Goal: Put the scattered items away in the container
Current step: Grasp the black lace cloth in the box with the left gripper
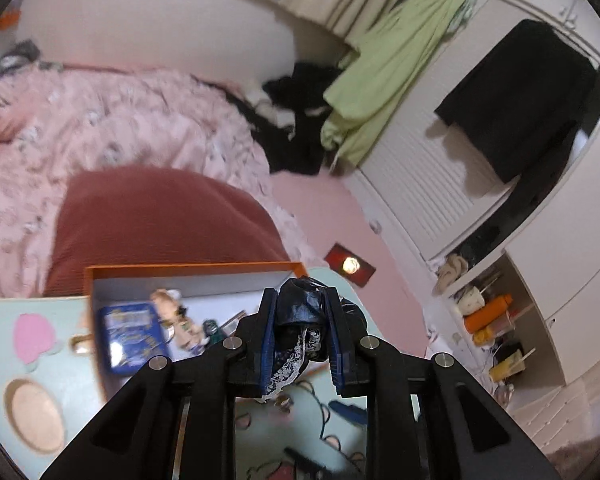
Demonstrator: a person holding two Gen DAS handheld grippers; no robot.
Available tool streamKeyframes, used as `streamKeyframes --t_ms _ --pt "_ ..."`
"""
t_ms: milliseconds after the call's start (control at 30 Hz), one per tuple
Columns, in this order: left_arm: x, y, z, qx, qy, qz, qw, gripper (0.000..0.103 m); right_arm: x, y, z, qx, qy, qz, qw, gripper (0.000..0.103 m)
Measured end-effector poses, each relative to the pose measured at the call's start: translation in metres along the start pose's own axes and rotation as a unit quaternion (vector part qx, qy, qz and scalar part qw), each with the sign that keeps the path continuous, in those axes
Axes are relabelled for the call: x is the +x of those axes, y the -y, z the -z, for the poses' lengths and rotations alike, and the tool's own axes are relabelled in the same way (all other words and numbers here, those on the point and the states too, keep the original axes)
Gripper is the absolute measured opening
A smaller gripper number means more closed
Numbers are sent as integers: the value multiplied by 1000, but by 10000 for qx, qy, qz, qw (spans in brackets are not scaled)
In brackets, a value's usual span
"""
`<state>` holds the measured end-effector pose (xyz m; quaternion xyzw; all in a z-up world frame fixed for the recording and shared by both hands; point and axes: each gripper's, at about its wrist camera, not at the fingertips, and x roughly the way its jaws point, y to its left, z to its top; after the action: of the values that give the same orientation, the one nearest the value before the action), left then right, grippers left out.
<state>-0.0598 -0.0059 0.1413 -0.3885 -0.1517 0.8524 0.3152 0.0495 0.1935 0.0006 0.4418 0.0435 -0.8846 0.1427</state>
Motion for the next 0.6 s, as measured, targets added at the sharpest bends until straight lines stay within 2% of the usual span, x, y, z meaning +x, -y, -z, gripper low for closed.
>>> streamKeyframes --t_ms 100,200,300,367,500,600 --pt "-15 -5 28 97 -70 -188 9998 21 0 -1 1 1 1 0 10000 82" --pt "-14 -18 62 24 -378 -89 9992 21 -2 -2 2 42 16 -45 10000 82" --pt "0 -18 99 165 -654 -392 9970 21 -6 9 1 366 109 -300 9988 82" --pt "11 -17 119 223 -827 -491 9951 21 -15 25 -5 660 347 -551 9957 80" --pt "25 -9 137 359 -767 -625 9944 23 -37 48 -49 921 778 -1010 9876 64" --pt "29 -1 142 599 -640 -943 9917 35 -33 40 -91 887 624 -1546 9820 47"
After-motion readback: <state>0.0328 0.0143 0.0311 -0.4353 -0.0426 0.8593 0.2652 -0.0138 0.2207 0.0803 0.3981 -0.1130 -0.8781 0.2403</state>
